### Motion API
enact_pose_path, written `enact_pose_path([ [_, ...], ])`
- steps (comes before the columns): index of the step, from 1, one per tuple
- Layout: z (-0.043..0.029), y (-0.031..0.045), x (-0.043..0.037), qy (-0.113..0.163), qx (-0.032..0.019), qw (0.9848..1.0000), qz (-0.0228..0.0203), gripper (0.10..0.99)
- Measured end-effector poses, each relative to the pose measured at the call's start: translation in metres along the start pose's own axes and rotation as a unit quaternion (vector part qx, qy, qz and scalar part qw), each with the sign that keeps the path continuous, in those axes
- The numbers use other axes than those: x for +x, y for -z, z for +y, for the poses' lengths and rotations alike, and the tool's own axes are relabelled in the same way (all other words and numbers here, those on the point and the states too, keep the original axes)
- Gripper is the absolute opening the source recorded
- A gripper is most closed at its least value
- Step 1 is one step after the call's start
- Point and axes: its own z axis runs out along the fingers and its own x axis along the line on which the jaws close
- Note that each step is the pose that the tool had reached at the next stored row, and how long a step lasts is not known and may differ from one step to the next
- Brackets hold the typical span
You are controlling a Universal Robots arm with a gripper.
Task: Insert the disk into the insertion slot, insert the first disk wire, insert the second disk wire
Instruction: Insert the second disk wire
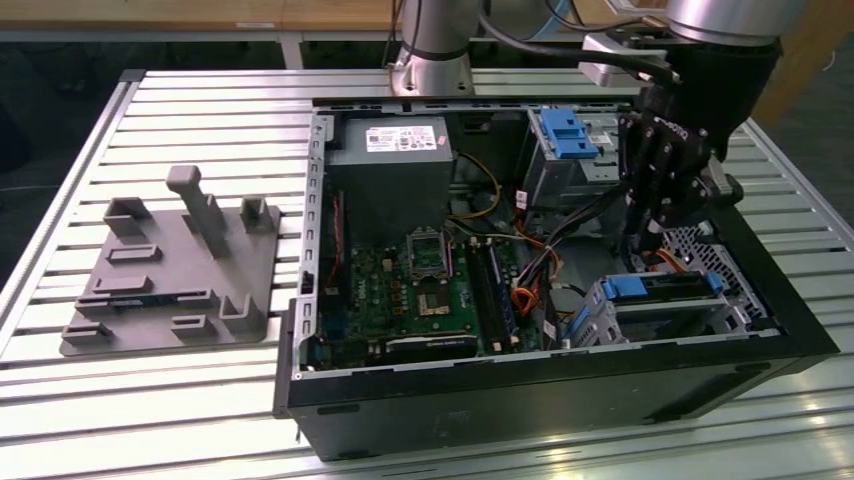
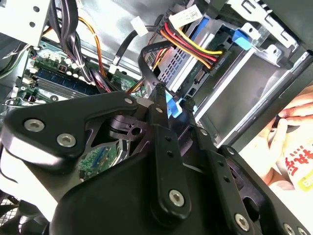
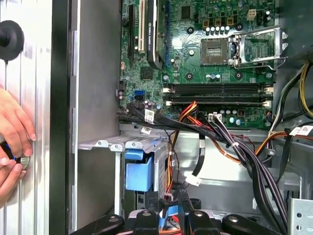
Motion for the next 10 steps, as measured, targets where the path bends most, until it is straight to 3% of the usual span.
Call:
enact_pose_path([
  [10, 0.0012, 0.0, -0.0043, -0.001, 0.0035, 1.0, 0.009, 0.298],
])
